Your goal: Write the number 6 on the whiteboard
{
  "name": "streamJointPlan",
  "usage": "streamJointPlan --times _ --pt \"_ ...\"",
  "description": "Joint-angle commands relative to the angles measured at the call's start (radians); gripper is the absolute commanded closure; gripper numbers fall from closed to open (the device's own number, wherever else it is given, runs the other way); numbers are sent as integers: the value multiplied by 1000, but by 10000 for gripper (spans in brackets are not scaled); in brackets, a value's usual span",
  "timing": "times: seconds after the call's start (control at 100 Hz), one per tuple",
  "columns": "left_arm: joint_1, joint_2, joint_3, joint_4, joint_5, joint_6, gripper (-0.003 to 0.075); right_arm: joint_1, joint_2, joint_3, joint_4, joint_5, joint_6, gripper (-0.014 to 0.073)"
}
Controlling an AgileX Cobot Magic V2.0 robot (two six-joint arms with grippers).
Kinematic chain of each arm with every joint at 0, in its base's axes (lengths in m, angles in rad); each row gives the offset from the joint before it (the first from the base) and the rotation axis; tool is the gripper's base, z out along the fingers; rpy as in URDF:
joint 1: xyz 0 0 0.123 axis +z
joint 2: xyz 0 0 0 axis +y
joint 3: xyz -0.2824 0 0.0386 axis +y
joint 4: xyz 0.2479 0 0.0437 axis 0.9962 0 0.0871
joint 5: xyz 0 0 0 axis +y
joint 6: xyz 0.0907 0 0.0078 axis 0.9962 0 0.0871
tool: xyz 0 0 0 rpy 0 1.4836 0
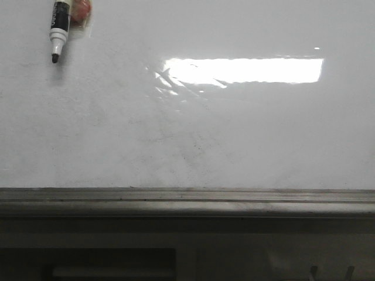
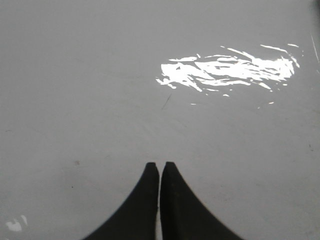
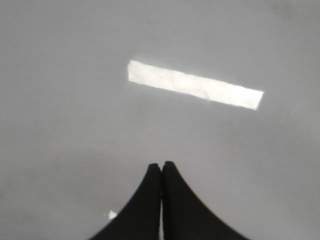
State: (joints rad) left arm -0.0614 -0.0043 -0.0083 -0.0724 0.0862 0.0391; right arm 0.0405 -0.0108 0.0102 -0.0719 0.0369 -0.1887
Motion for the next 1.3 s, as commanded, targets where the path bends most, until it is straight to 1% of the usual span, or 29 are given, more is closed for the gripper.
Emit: streamJointPlan --times 0.0,0.54,0.64,0.88,0.96,1.05,1.29 --pt "-8 -31 50 -1 -75 -6 740 -6 -18 22 -7 -79 -5 659" --pt "-8 -31 48 -1 -75 -6 740 -6 -18 22 -7 -79 -5 659" --pt "-8 -31 48 1 -96 -6 740 -6 -18 22 -7 -79 -5 659" --pt "-8 -31 48 -3 -100 -6 740 -6 -18 22 1 -93 -5 659" --pt "-8 -31 48 -43 -104 -6 740 -6 -18 22 61 -96 -5 659" --pt "-8 -31 48 -142 -104 -6 741 -6 -18 22 145 -106 -5 659" --pt "-8 -31 48 -430 -100 -6 741 -6 -18 22 541 -146 -5 658"
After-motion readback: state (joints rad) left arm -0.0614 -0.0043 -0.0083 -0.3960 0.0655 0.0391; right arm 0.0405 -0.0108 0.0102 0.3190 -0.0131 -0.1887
